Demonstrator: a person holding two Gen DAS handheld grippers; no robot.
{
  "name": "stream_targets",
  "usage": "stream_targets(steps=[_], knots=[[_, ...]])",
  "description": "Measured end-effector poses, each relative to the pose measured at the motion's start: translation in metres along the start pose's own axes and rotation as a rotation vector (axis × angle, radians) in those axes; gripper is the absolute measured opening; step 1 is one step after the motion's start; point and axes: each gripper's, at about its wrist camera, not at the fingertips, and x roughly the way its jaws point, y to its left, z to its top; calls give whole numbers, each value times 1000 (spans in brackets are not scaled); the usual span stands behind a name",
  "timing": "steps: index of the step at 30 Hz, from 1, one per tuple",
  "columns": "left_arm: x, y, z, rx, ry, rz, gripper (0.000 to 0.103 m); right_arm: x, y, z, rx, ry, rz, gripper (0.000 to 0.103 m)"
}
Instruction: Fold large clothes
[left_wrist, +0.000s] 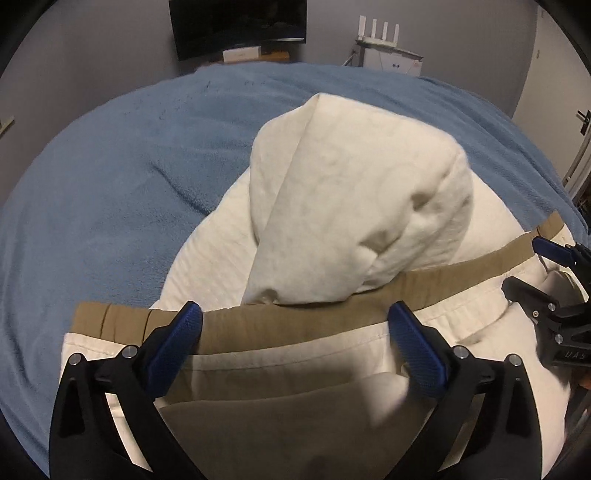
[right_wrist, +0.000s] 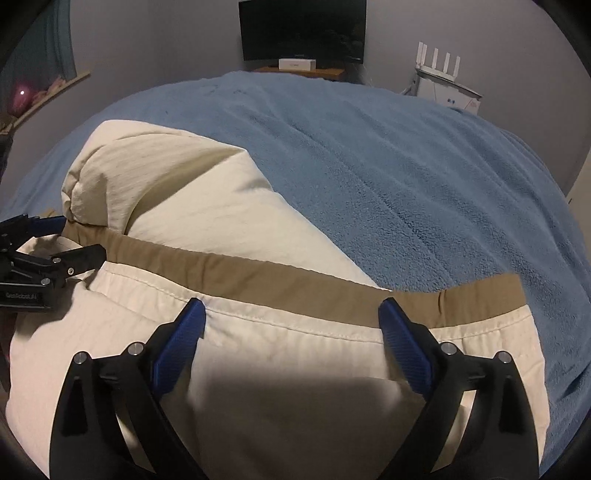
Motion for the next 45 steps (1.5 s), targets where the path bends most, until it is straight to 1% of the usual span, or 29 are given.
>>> stream_targets(steps=[3, 5, 7, 9, 11, 13, 14, 15, 16, 17, 18, 19, 20, 21, 22, 23, 24, 25, 26, 28, 31, 32, 33, 35, 36, 38, 41, 43, 45], knots=[[-29, -1, -10, -7, -50, -21, 96, -27, -2, -8, 33, -30, 11, 90], [-54, -1, -28, -15, -79, -25, 96, -59, -1, -21, 63, -66, 36, 91], [-86, -4, -57, -8, -94, -26, 96, -87, 7, -38, 51, -89, 39, 92], [-107, -10, -86, 13, -95, -38, 96, -111, 21, -63, 6, -92, 62, 92], [-112, -19, -109, 42, -70, -37, 96, -125, 34, -87, -50, -78, 67, 91], [-109, -21, -134, 69, -31, 6, 97, -129, 41, -114, -84, -49, 19, 91], [-110, -18, -142, 57, -28, 5, 97, -127, 38, -126, -67, -31, -5, 91], [-112, -11, -150, 29, -31, 2, 97, -125, 28, -136, -25, -22, -8, 91], [-113, -4, -155, 6, -31, 15, 97, -124, 17, -140, 16, -22, -8, 91], [-116, 6, -161, -21, -28, 39, 97, -125, 4, -147, 63, -27, -30, 91], [-115, 14, -162, -42, -24, 59, 97, -129, -11, -159, 114, -37, -85, 91], [-118, 21, -167, -58, -20, 80, 97, -132, -22, -164, 148, -46, -110, 91], [-120, 33, -173, -72, -12, 120, 97, -137, -37, -172, 208, -45, -136, 91], [-126, 38, -180, -92, -13, 143, 97, -139, -44, -176, 243, -41, -148, 91], [-129, 50, -185, -133, -12, 153, 97, -143, -50, -179, 279, -40, -182, 91], [-134, 64, -192, -203, -11, 140, 97, -147, -55, -180, 310, -42, -217, 91], [-136, 72, -195, -247, -6, 134, 97, -153, -60, -186, 353, -41, -231, 91], [-141, 80, -201, -301, -3, 123, 97, -159, -62, -192, 391, -43, -229, 91], [-146, 84, -206, -328, -10, 116, 96, -166, -62, -198, 420, -51, -226, 91], [-163, 83, -213, -349, -45, 134, 96, -186, -52, -209, 430, -87, -223, 91], [-195, 68, -222, -316, -120, 134, 96, -209, -29, -217, 383, -129, -203, 92], [-209, 59, -225, -296, -148, 130, 96, -214, -27, -214, 370, -136, -195, 92], [-216, 53, -222, -283, -164, 121, 96, -223, -15, -215, 347, -148, -184, 92], [-238, 35, -231, -252, -192, 91, 96, -241, 6, -221, 316, -164, -159, 93], [-245, 26, -237, -238, -199, 79, 96, -247, 12, -226, 306, -167, -151, 95], [-262, 6, -257, -201, -200, 67, 96, -259, 31, -233, 282, -170, -135, 95], [-269, -18, -280, -172, -154, 74, 96, -271, 68, -251, 223, -146, -107, 95], [-270, -28, -289, -176, -142, 74, 96, -269, 87, -258, 189, -126, -103, 95], [-274, -34, -301, -202, -150, 66, 96, -266, 102, -267, 152, -114, -103, 95]])
